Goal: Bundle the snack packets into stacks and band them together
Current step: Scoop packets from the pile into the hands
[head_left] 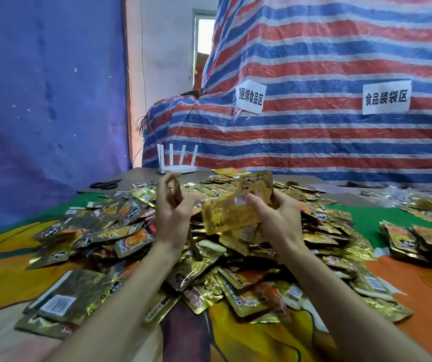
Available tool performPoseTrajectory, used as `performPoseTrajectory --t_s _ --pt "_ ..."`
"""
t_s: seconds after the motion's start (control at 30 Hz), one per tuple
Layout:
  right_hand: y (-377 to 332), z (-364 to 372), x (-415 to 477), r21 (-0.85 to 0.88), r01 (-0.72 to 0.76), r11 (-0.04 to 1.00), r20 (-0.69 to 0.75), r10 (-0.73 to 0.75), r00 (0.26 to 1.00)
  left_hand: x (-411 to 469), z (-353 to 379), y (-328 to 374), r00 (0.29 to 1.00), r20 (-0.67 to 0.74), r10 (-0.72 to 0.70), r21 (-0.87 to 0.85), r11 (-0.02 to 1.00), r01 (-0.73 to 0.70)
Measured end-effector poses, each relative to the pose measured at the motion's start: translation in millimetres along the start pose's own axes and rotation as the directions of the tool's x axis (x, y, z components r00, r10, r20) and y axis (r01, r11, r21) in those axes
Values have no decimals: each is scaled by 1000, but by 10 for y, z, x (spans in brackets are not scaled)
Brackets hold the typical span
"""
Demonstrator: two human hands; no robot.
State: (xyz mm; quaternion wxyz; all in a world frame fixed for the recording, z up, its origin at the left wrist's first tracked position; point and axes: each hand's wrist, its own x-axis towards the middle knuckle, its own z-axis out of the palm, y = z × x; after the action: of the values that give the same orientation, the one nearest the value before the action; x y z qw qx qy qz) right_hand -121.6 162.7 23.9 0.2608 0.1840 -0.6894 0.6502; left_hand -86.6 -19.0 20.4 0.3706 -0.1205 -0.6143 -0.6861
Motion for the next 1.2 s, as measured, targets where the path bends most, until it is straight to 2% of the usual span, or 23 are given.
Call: performPoseTrajectory --t_s 0.07,0.1,0.2,0.27,0.33,0.37,0.47,0.6,0.73,0.8,0.87,0.93,1.0,1.1,1.2 --pt "-35 38 17 -47 -9 999 40 11 999 -22 29 24 989 103 107 56 992 -113" --pt "-46 63 12 -59 -25 998 78 29 996 -53 83 20 977 183 113 83 988 -130" --pt "-55 143 -33 75 -197 978 137 185 973 -132 238 -29 943 331 -17 100 995 -18" --pt "-50 157 -40 224 -390 893 109 375 921 -145 271 -72 927 372 -53 146 989 -2" --pt "-44 150 -39 351 -540 765 163 518 840 -139 296 -111 904 425 -40 263 961 -82" --pt "-38 139 -35 386 -575 721 199 544 815 -134 321 -121 896 444 -24 317 939 -133" --pt "-20 88 -30 430 -582 691 224 543 810 -115 417 -153 881 473 2 388 897 -210" --pt "30 31 -68 425 -595 682 222 559 799 -161 425 -279 868 495 -44 360 919 -158" --pt "76 -8 -91 386 -644 660 355 538 764 -172 367 -365 914 390 -114 503 858 -107" --pt "92 8 -97 405 -646 647 377 525 763 -172 350 -360 933 328 -150 586 807 -76" --pt "88 62 -130 414 -640 647 378 517 768 -188 339 -372 930 336 -149 585 807 -82" --pt "80 98 -159 426 -614 664 398 472 787 -197 334 -365 936 315 -160 493 870 -18" --pt "56 90 -183 425 -578 696 407 423 809 -191 325 -349 958 230 -174 366 927 80" --pt "51 63 -216 247 -439 864 315 357 879 -167 307 -342 978 52 -201 139 971 192" --pt "43 127 -288 134 -258 957 243 220 945 -150 286 -327 983 14 -184 51 982 183"
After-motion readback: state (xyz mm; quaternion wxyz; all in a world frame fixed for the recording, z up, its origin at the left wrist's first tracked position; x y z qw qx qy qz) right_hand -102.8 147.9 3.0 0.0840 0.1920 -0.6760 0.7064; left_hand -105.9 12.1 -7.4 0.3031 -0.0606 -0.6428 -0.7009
